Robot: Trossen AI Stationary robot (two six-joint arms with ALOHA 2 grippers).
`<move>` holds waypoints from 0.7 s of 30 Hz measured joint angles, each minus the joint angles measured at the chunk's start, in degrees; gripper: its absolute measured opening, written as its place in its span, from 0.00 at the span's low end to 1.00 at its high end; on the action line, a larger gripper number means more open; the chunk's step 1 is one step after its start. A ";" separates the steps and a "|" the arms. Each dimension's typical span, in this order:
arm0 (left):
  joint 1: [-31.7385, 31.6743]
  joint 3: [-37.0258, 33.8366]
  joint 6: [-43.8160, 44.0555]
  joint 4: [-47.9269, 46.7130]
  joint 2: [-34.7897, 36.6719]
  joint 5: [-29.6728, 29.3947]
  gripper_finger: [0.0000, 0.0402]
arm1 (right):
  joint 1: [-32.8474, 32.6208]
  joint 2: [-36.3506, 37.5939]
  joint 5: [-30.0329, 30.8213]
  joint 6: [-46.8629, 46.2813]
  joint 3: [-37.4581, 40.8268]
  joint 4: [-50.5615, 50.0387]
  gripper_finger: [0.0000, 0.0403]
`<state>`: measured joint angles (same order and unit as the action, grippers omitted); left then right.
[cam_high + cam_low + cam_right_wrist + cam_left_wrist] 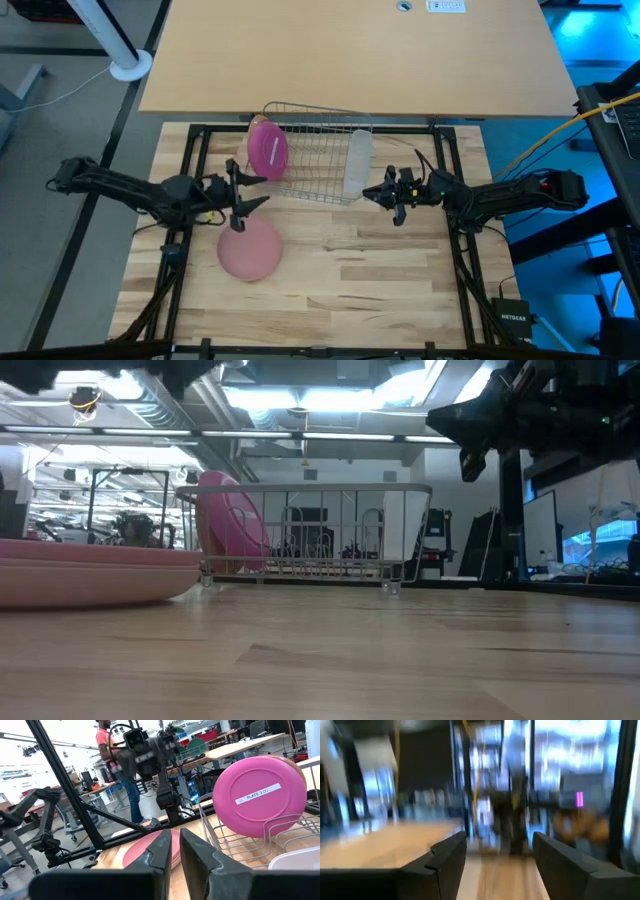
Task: Sort dishes
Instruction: Put the pink plate into the dish rack
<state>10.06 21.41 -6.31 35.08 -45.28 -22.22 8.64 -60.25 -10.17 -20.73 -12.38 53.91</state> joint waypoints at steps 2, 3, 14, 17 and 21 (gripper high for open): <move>0.83 3.17 3.60 -17.87 4.50 0.41 0.54 | 0.00 0.00 -0.38 0.00 0.00 0.00 0.11; 1.59 5.29 6.21 -26.01 5.94 1.25 0.54 | 0.00 0.00 -0.42 0.00 0.00 0.00 0.11; 15.00 16.57 31.40 -57.73 -4.14 16.35 0.55 | 0.00 0.00 -0.43 -0.02 0.00 -0.06 0.11; 18.74 16.54 37.78 -61.91 -10.82 20.41 0.55 | 0.00 0.00 -0.43 0.00 0.00 -0.07 0.11; 22.42 16.52 39.87 -62.96 -19.81 22.61 0.52 | 0.00 0.00 -0.45 -0.02 0.00 -0.07 0.11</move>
<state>32.48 37.93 33.57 -27.88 -65.09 0.40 8.64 -60.25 -10.61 -20.75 -12.38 53.84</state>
